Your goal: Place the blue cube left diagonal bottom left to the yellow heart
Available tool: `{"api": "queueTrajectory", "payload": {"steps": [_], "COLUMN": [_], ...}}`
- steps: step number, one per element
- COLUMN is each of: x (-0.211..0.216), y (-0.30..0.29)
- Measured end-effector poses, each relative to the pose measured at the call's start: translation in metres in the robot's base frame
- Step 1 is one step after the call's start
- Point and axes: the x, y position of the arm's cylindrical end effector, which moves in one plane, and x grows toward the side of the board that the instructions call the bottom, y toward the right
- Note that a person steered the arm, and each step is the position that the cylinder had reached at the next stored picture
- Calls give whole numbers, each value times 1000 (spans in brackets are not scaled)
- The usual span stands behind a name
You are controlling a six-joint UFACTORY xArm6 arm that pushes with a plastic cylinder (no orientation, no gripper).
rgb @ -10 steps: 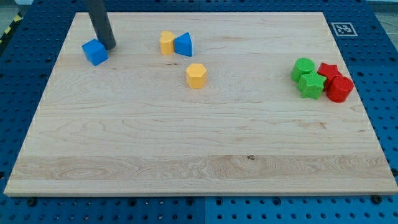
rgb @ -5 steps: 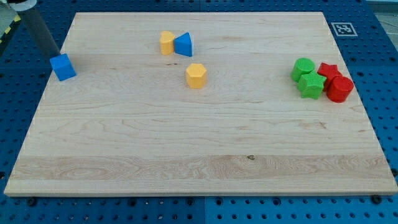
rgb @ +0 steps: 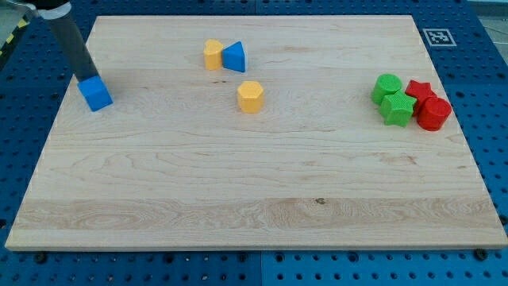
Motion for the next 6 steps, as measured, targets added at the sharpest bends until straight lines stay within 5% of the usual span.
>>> {"api": "queueTrajectory", "payload": {"steps": [6], "x": [42], "y": [101]}}
